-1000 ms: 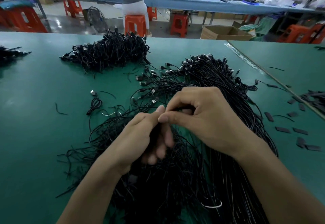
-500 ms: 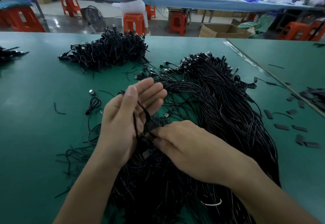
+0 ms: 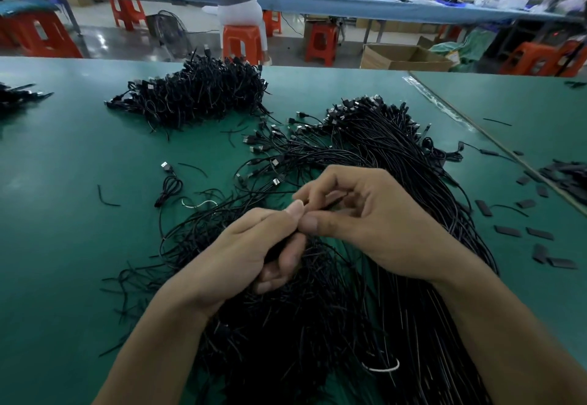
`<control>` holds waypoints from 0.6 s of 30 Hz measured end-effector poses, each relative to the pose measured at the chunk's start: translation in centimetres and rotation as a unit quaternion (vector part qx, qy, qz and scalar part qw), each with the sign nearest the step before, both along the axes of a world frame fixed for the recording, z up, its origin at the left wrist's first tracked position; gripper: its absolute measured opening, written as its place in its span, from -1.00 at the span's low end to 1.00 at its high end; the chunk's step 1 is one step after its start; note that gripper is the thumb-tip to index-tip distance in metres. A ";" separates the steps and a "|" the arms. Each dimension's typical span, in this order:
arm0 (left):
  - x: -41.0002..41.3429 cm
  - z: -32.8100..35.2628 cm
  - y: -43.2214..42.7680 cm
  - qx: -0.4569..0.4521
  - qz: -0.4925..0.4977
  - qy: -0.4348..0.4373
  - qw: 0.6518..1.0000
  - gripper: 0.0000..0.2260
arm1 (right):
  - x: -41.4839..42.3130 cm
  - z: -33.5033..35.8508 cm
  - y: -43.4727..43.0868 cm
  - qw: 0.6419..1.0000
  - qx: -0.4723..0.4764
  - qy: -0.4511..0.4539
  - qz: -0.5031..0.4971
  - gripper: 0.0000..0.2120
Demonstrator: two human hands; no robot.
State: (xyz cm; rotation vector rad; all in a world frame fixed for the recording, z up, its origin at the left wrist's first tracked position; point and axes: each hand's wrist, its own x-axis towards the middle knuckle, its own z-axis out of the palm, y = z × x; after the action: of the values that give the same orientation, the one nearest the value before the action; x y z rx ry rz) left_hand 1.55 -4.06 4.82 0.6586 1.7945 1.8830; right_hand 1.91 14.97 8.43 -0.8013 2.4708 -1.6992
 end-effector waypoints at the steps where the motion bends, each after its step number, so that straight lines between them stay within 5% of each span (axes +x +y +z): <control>1: 0.1 0.0 -0.2 0.030 -0.032 -0.010 0.999 -0.51 | -0.1 -0.1 0.1 0.999 -0.025 -0.031 0.030 -0.79; 8: 0.0 -0.2 -0.5 0.085 -0.118 -0.050 0.988 -0.60 | -0.4 -0.3 0.4 0.996 -0.001 -0.041 0.075 -0.87; 14: -0.3 -0.5 0.4 -0.005 0.081 0.009 0.997 -0.57 | -0.4 -0.7 0.0 0.999 0.034 0.028 -0.024 -0.86; 18: 0.0 -0.6 0.9 0.051 0.131 -0.094 0.986 -0.54 | 0.3 -1.1 -1.8 0.990 0.030 0.120 -0.067 -0.87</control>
State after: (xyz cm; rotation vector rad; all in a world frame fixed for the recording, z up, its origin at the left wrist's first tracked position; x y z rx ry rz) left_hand 1.51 -3.11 4.27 0.2756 1.7400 2.1396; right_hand 2.22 13.21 7.31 -0.9018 2.7787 -1.6479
